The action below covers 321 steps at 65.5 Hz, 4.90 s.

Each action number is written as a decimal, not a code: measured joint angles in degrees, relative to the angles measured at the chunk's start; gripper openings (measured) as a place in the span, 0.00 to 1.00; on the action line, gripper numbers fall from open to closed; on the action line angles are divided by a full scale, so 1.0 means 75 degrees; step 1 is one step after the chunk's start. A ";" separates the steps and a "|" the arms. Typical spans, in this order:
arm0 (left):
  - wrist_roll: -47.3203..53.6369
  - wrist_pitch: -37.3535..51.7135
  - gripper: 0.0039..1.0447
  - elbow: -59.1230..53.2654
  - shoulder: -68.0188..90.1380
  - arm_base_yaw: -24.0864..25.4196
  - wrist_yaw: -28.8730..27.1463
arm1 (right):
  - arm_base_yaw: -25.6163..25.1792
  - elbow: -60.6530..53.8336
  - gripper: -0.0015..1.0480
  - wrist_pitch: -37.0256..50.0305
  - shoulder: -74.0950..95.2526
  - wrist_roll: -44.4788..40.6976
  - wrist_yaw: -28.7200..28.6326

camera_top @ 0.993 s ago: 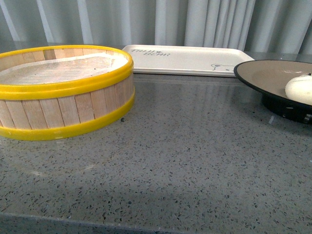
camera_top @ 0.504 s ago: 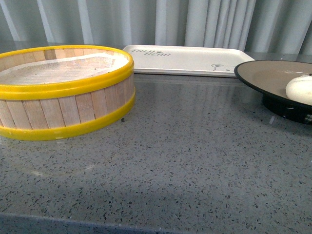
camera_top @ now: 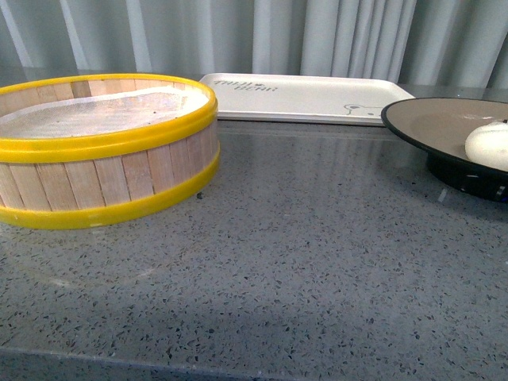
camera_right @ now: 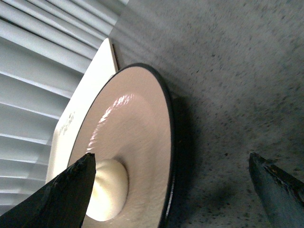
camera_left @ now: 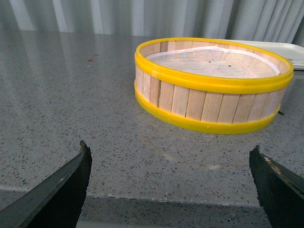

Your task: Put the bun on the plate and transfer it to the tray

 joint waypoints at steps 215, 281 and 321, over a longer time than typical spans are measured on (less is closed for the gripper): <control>0.0000 0.0000 0.94 0.0000 0.0000 0.0000 0.0000 | 0.1810 0.9177 0.10 -0.1871 0.7498 0.1577 -0.1067; 0.0000 0.0000 0.94 0.0000 -0.0003 0.0000 0.0000 | 0.1279 0.7006 0.92 -0.0670 0.5788 0.2183 -0.1262; 0.0000 0.0000 0.94 0.0000 0.0000 0.0000 0.0000 | -0.0979 -0.0481 0.92 -0.0472 -0.3378 -0.5167 0.3147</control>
